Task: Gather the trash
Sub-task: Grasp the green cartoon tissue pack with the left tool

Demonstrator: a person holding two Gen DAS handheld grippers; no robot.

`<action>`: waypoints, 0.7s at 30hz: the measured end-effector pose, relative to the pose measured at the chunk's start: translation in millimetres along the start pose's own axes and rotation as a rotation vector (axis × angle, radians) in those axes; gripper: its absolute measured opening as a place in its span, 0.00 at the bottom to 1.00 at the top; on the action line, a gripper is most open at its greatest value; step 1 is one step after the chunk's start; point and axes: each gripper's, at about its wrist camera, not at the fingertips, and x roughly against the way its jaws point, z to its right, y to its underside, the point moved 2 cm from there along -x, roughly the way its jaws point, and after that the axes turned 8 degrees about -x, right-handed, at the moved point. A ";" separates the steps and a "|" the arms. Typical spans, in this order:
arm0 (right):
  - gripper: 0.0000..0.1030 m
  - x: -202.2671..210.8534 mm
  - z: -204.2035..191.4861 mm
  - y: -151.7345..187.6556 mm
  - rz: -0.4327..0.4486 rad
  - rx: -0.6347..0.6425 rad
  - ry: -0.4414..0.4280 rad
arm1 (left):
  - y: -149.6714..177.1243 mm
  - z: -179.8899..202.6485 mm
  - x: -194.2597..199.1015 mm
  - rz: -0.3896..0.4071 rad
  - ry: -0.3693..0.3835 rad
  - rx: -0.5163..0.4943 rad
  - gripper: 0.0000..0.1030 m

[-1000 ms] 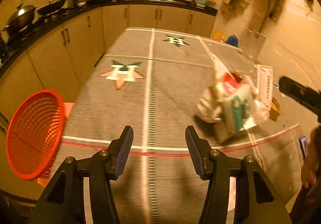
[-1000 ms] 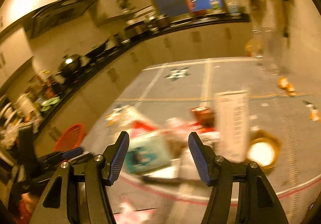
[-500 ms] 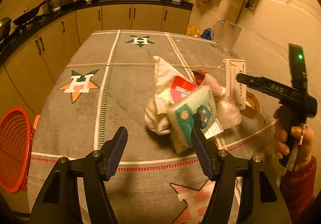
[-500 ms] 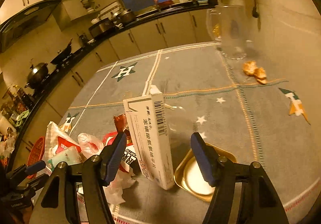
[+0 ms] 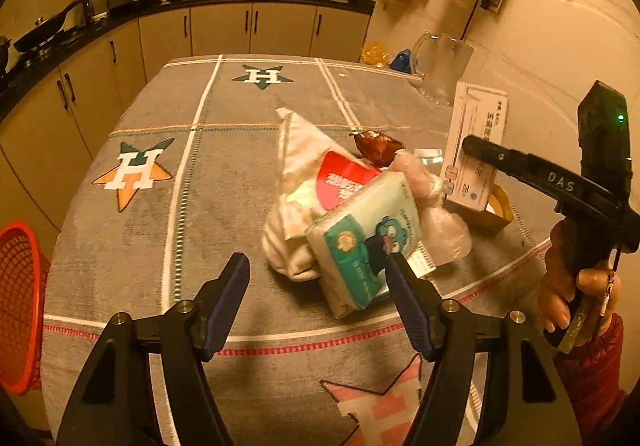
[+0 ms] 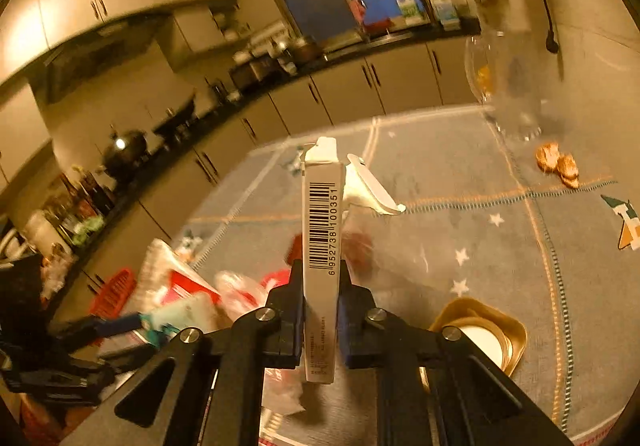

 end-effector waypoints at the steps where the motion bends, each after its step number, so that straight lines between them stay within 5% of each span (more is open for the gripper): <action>1: 0.14 2.7 0.6 0.0 0.010 -0.009 -0.019 | -0.8 1.1 -1.6 -0.001 0.005 0.000 0.67; 8: 0.14 8.5 -2.8 -0.9 0.026 -0.018 -0.050 | -4.5 9.7 -21.1 -0.023 -0.006 -0.015 0.60; 10: 0.14 9.1 -3.9 -0.3 0.029 -0.015 -0.051 | -5.0 10.7 -23.9 -0.017 -0.012 -0.012 0.53; 12: 0.14 8.0 -3.9 1.6 0.024 -0.013 -0.049 | -6.1 11.3 -25.3 -0.009 -0.019 -0.013 0.36; 21: 0.14 10.7 -5.3 3.4 0.034 0.001 -0.063 | 7.0 12.7 -7.2 0.022 0.000 -0.035 0.23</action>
